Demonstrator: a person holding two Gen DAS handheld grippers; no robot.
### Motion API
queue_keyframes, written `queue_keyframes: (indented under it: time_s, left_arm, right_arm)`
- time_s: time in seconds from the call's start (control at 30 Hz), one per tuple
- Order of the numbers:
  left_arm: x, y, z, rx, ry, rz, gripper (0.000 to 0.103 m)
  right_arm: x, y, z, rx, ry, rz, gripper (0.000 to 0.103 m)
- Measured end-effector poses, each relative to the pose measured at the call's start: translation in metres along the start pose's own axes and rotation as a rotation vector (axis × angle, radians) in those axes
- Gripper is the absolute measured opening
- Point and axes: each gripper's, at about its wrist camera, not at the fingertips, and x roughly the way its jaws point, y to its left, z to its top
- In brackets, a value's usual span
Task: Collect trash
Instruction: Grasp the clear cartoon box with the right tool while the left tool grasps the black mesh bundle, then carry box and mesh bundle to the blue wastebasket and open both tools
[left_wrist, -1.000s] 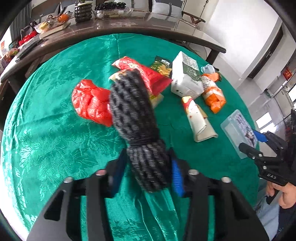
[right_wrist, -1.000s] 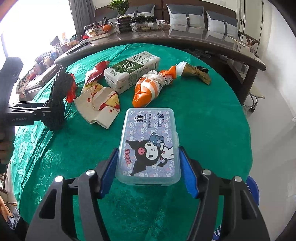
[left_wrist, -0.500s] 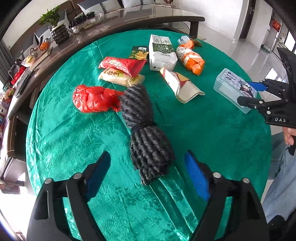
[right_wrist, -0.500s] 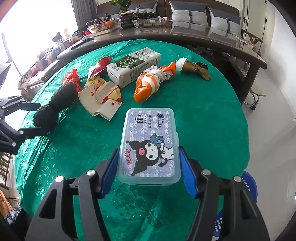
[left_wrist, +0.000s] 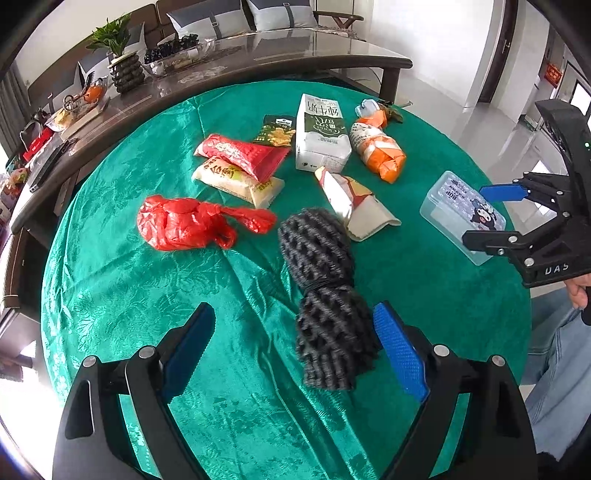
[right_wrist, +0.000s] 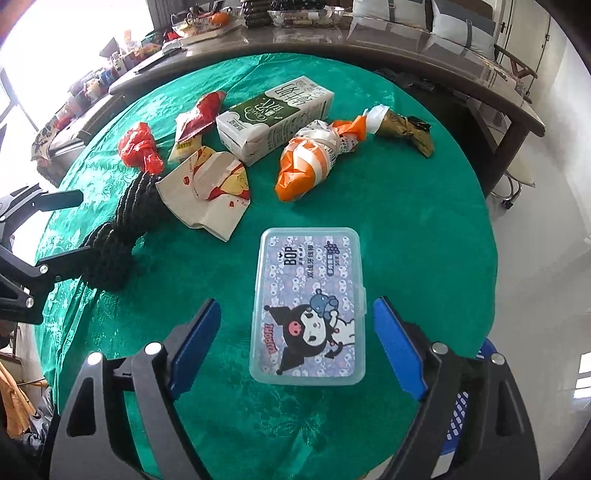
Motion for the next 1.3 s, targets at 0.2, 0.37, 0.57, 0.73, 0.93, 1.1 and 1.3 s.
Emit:
queue_keyframes:
  time_s: [0.2, 0.37, 0.57, 0.73, 0.93, 1.1, 1.3]
  left_arm:
    - [0.014, -0.024, 0.005, 0.056, 0.041, 0.062, 0.086]
    - [0.026, -0.019, 0.004, 0.021, 0.080, 0.048, 0.042]
    - [-0.002, -0.012, 0.001, -0.038, 0.003, -0.007, 0.036]
    - [-0.028, -0.049, 0.015, -0.004, -0.068, -0.087, 0.036]
    - [-0.021, -0.139, 0.043, 0.090, -0.088, -0.234, 0.036]
    - [0.008, -0.225, 0.060, 0.167, -0.058, -0.325, 0.037]
    - [0.054, -0.309, 0.074, 0.226, -0.018, -0.370, 0.038]
  right_arm:
    - [0.008, -0.001, 0.006, 0.026, 0.035, -0.028, 0.082]
    - [0.006, -0.010, 0.005, 0.038, 0.028, -0.010, 0.062]
    - [-0.022, -0.033, -0.003, 0.093, -0.061, 0.049, 0.062]
    - [-0.052, -0.076, -0.021, 0.161, -0.117, 0.054, 0.062]
    - [-0.080, -0.156, -0.064, 0.308, -0.140, -0.042, 0.062]
    - [-0.086, -0.220, -0.109, 0.436, -0.140, -0.108, 0.062]
    - [-0.072, -0.267, -0.153, 0.520, -0.133, -0.150, 0.062]
